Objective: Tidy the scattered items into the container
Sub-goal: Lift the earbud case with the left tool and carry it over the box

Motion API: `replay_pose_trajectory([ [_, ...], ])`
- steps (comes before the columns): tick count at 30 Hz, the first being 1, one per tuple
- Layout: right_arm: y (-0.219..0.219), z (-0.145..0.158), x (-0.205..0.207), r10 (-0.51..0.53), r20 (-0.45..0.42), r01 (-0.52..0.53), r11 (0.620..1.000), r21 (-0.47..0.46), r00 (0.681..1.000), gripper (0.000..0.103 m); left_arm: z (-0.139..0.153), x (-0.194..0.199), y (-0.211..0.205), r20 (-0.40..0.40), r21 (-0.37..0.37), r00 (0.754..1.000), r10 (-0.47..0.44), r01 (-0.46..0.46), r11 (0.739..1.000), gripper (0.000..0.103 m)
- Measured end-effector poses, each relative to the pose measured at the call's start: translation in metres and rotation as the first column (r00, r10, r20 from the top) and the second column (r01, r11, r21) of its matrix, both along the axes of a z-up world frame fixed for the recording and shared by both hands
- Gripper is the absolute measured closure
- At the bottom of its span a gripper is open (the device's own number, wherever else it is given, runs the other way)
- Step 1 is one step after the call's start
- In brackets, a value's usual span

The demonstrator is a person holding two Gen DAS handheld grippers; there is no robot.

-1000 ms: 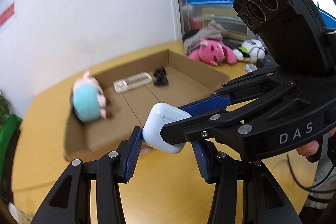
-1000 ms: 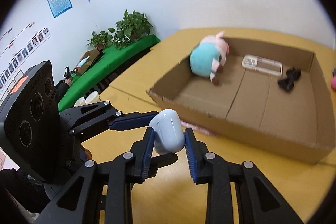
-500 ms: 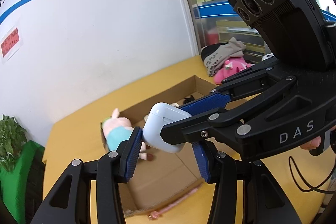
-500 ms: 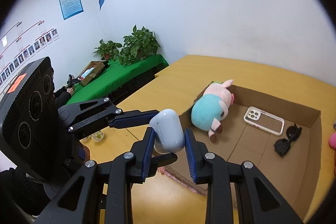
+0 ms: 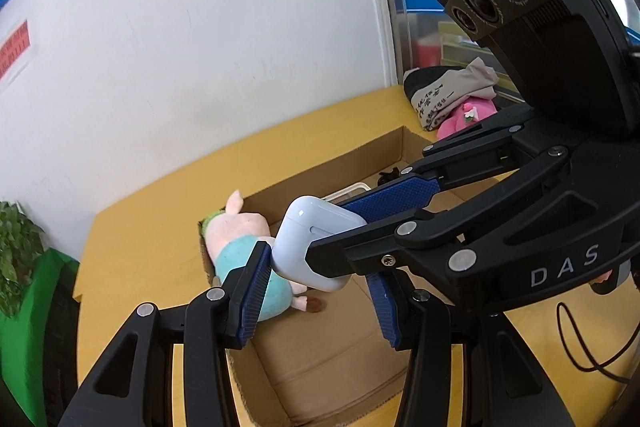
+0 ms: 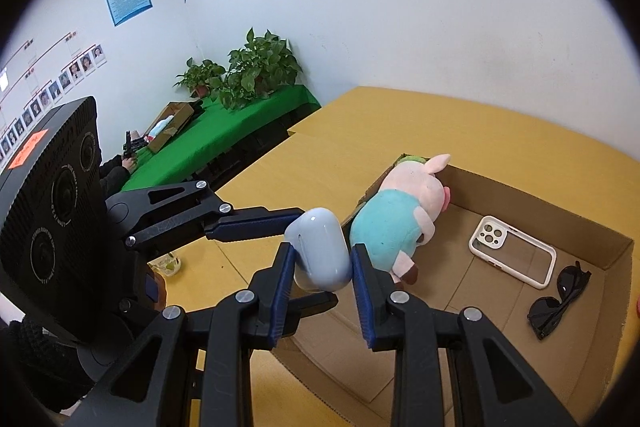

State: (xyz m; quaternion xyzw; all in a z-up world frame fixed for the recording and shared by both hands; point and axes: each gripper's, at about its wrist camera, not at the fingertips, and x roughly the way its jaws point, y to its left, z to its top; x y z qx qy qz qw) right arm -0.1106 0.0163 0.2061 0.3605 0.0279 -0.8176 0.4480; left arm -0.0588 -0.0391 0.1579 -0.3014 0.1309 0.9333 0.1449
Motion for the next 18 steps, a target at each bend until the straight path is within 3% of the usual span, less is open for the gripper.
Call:
replay_pose_trajectory([
  [11,0.032,-0.038,-0.072,-0.087,0.105,0.086,0.996,0.013,0.991,0.075,-0.035,-0.079,0.029,0.117,0.003,0.990,-0.074,0.075,0.997,0.052],
  [18,0.053,-0.090,-0.118,-0.134,0.223,0.134,0.991,0.018,0.966,0.075,-0.073,-0.123,0.052,0.232,-0.009,0.967,-0.108,0.113,0.994,0.052],
])
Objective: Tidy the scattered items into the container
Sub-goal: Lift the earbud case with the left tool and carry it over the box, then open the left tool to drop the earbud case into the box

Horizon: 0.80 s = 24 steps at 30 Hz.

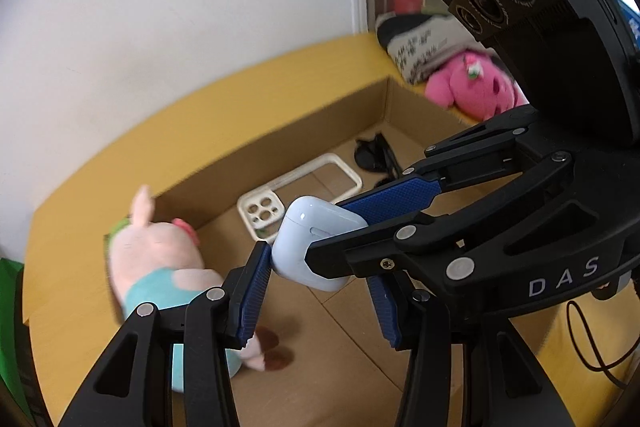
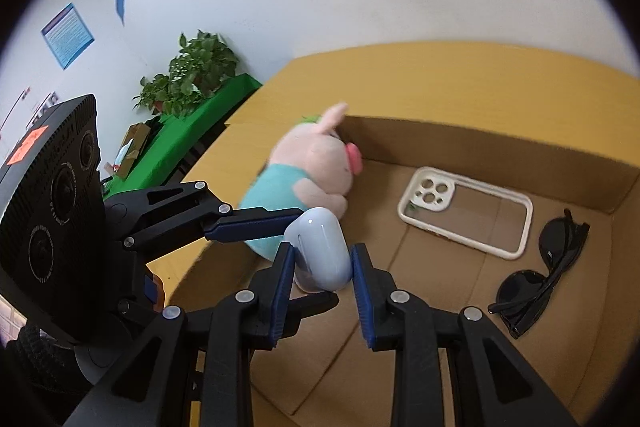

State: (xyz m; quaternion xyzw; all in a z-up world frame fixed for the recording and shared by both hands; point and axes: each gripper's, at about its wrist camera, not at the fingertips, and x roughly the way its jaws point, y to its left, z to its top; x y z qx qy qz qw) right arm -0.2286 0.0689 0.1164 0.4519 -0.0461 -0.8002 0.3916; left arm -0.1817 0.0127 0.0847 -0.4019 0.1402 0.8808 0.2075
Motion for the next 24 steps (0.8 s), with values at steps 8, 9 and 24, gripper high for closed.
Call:
replay_pose_trajectory([
  [8,0.023,-0.058,-0.032,-0.055,0.148,0.056,0.998,-0.002,0.987,0.075,-0.052,-0.043,0.029,0.156,-0.019,0.987,-0.023,0.026,0.999,0.051],
  [9,0.025,-0.064,-0.035,-0.065,0.163,0.065,0.998,0.004,0.985,0.075,-0.056,-0.045,0.031,0.166,-0.025,0.986,-0.023,0.027,0.999,0.051],
  [24,0.035,-0.110,-0.050,-0.151,0.276,0.147,0.989,0.033,0.949,0.077,-0.102,-0.067,0.047,0.283,-0.125,0.958,0.045,-0.009,0.992,0.038],
])
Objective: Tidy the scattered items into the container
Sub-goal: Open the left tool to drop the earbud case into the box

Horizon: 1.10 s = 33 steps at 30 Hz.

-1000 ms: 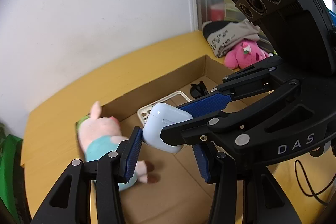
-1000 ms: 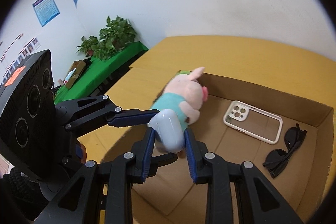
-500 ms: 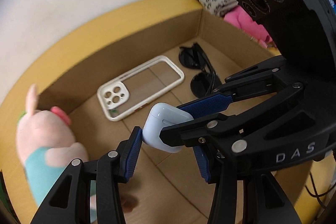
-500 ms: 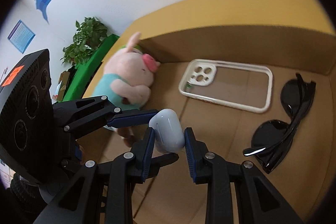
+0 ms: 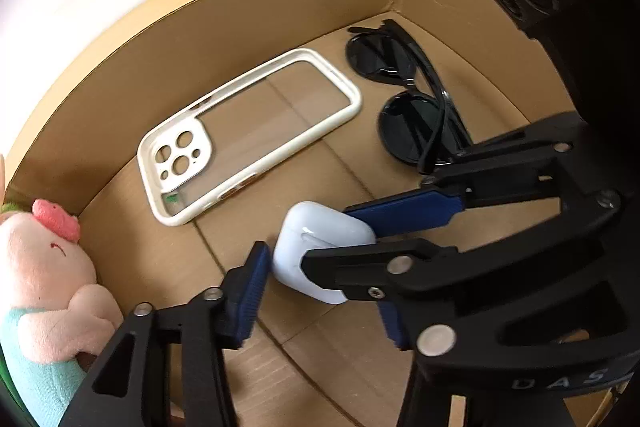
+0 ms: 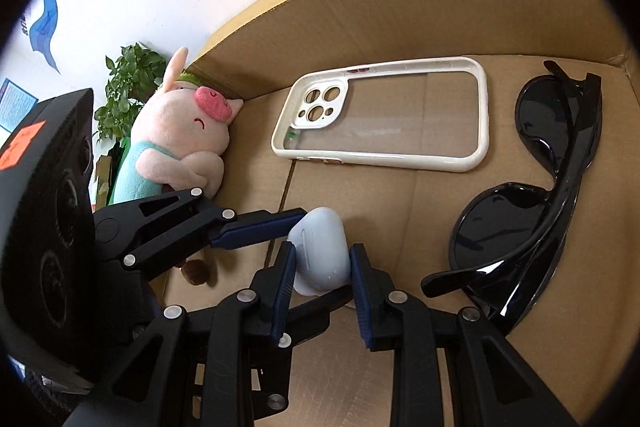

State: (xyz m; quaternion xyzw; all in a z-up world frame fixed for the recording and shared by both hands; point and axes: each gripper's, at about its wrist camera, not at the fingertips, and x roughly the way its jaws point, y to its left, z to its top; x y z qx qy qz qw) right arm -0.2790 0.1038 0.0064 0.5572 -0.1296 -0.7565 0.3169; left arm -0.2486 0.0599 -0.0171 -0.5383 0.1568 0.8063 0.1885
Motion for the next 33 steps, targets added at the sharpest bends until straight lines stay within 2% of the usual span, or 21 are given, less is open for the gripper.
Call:
replay_pose_trajectory([
  [1,0.000,0.000,0.001,0.000,-0.003,0.000,1.000,0.001,1.000,0.076,0.001,0.001,-0.001,-0.012,-0.013,1.000,0.016,-0.016,1.000,0.029],
  [4,0.000,0.006,0.008,-0.004,-0.037,0.004,1.000,0.013,0.999,0.070,0.009,0.007,-0.007,-0.044,-0.008,0.998,0.037,-0.037,0.999,0.026],
  [6,0.005,0.014,0.014,-0.011,-0.064,0.012,1.000,0.015,0.998,0.053,0.022,0.015,-0.013,-0.062,0.008,0.997,0.053,-0.053,0.999,0.025],
  [11,0.022,0.059,0.050,-0.026,-0.187,0.037,0.998,0.056,0.982,0.035,0.066,0.057,-0.032,-0.174,0.070,0.980,0.093,-0.082,0.994,0.019],
  [14,0.028,0.087,0.088,-0.054,-0.294,0.086,0.991,0.098,0.954,0.029,0.092,0.087,-0.050,-0.263,0.122,0.952,0.156,-0.128,0.984,0.017],
  [18,0.035,0.109,0.140,-0.108,-0.414,0.174,0.977,0.125,0.904,0.029,0.117,0.129,-0.075,-0.346,0.212,0.895,0.281,-0.217,0.953,0.009],
  [21,0.038,0.111,0.176,-0.159,-0.469,0.256,0.955,0.150,0.868,0.029,0.119,0.160,-0.090,-0.369,0.247,0.851,0.373,-0.297,0.922,0.008],
  [24,0.043,0.111,0.201,-0.195,-0.507,0.314,0.936,0.160,0.840,0.029,0.120,0.193,-0.095,-0.409,0.219,0.809,0.421,-0.361,0.906,0.008],
  [25,0.042,0.111,0.210,-0.196,-0.523,0.327,0.930,0.170,0.829,0.029,0.122,0.206,-0.098,-0.425,0.223,0.786,0.449,-0.390,0.893,0.008],
  [27,0.039,0.111,0.223,-0.192,-0.546,0.340,0.923,0.182,0.815,0.029,0.121,0.227,-0.102,-0.428,0.255,0.758,0.492,-0.421,0.870,0.005],
  [30,0.037,0.115,0.243,-0.165,-0.580,0.336,0.920,0.201,0.798,0.029,0.115,0.252,-0.096,-0.429,0.287,0.742,0.515,-0.428,0.857,0.003],
  [33,0.033,0.119,0.258,-0.134,-0.602,0.327,0.918,0.223,0.787,0.029,0.109,0.266,-0.086,-0.441,0.282,0.742,0.504,-0.419,0.863,0.002],
])
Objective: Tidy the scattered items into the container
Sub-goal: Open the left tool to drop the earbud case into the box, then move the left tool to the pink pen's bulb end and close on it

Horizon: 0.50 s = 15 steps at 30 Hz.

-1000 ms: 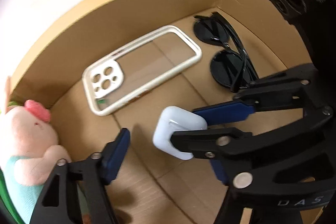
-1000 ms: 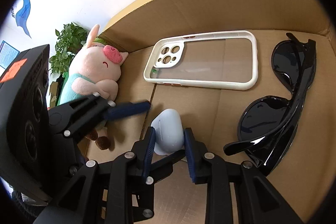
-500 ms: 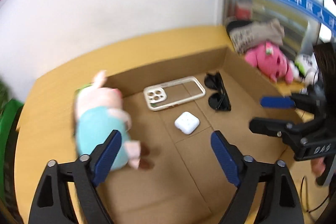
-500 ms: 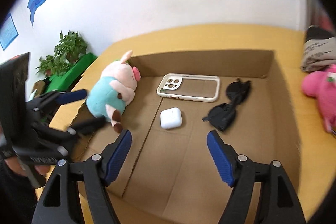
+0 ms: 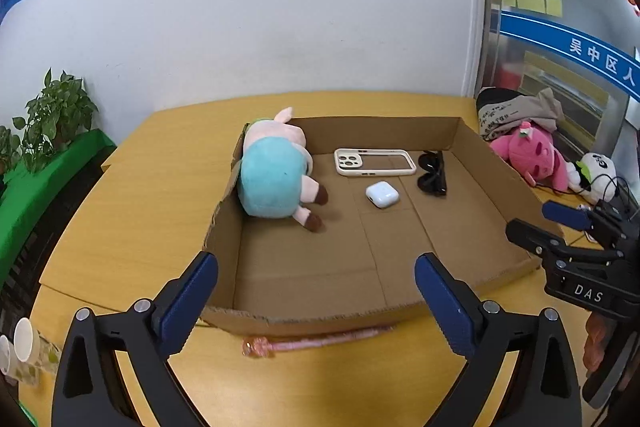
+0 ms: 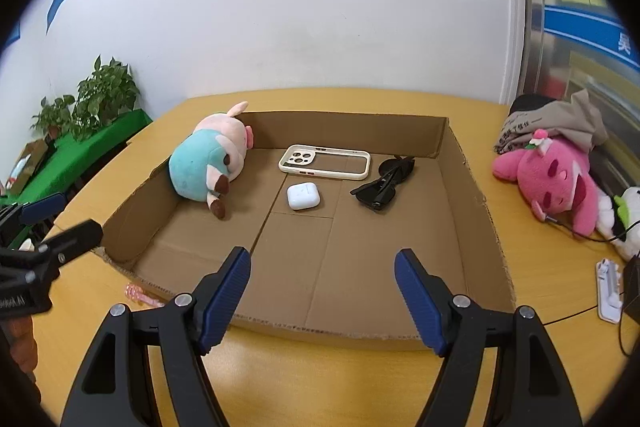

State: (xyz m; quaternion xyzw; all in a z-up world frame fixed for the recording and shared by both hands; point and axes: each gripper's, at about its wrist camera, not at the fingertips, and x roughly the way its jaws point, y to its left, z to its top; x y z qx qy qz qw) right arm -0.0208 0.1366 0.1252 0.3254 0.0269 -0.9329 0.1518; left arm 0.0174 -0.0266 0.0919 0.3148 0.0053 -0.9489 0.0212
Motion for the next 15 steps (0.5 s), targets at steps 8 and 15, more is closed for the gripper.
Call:
replay_pose_trajectory([
  [8,-0.002,-0.001,0.019,0.017,-0.002,-0.017,1.000,0.019,1.000,0.029,0.003,0.019,0.012,-0.025,0.006,1.000,-0.018,0.018,1.000,0.002],
  [15,0.000,-0.002,0.022,0.013,0.002,-0.013,1.000,0.019,1.000,0.029,-0.001,0.021,0.013,-0.012,0.009,1.000,-0.028,0.028,1.000,0.002],
])
